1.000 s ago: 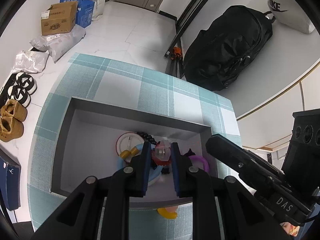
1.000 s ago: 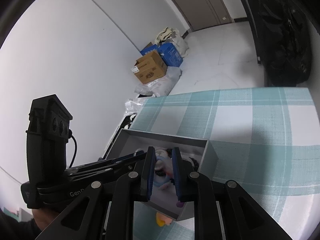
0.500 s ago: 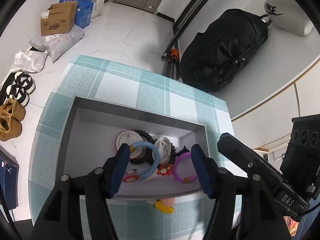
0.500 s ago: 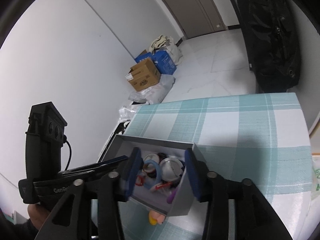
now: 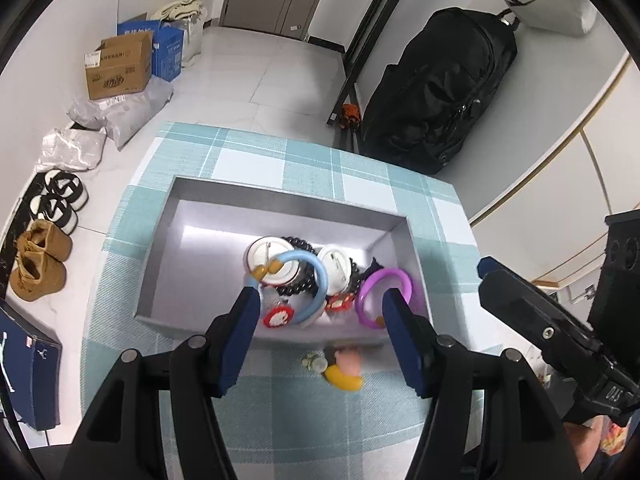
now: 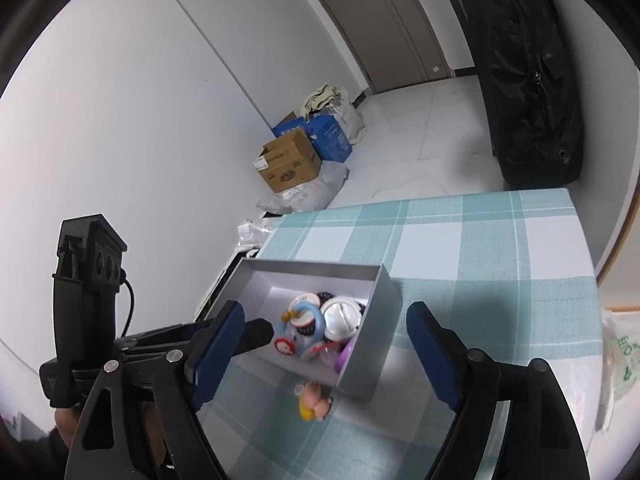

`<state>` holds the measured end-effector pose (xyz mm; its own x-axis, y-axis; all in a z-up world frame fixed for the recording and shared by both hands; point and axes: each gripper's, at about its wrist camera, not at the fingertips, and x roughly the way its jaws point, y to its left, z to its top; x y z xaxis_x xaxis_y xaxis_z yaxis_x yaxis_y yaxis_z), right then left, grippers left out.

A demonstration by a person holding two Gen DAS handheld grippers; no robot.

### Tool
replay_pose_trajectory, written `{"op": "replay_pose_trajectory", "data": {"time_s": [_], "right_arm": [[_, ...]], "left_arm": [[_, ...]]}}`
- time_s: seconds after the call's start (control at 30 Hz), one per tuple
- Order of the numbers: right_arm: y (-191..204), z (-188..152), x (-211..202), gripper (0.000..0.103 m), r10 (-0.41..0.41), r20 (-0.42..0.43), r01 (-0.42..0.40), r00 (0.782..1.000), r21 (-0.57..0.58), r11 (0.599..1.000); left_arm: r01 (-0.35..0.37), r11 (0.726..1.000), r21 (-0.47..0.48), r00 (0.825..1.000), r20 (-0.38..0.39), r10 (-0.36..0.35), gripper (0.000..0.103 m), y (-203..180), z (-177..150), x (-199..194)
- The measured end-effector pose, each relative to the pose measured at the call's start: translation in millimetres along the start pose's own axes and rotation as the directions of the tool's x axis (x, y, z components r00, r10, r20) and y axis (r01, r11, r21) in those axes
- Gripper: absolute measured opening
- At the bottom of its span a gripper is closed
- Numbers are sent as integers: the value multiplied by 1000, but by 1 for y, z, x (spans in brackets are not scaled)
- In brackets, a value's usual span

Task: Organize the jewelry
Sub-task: 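Move the right tool to the pink pig figurine and close it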

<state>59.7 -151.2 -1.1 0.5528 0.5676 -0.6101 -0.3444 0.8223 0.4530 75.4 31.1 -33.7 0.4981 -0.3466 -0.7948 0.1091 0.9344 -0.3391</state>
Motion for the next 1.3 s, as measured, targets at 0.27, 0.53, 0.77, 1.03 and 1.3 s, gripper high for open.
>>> {"op": "replay_pose_trajectory", "data": {"time_s": [0.27, 0.53, 0.77, 1.03, 1.3], "right_arm": [[1, -19, -6, 89, -33, -34, 32, 999, -28, 999], [6, -39, -9, 92, -47, -87, 43, 995, -45, 998], [14, -50, -2, 92, -29, -142, 19, 990, -69, 997], [11, -63, 27, 92, -31, -252, 21, 967, -41, 999], [22, -65, 47, 86, -50, -279, 32, 959, -70, 997]], "left_arm": [[-6, 1000, 4, 999, 53, 6, 59, 1, -13, -16], [-51, 999, 8, 998, 35, 51, 59, 3, -33, -14], [-99, 995, 8, 995, -6, 99, 59, 9, -46, -12], [-173, 985, 23, 983, -63, 175, 59, 21, -56, -4], [-185, 982, -33, 977, -110, 180, 59, 38, -58, -1]]}}
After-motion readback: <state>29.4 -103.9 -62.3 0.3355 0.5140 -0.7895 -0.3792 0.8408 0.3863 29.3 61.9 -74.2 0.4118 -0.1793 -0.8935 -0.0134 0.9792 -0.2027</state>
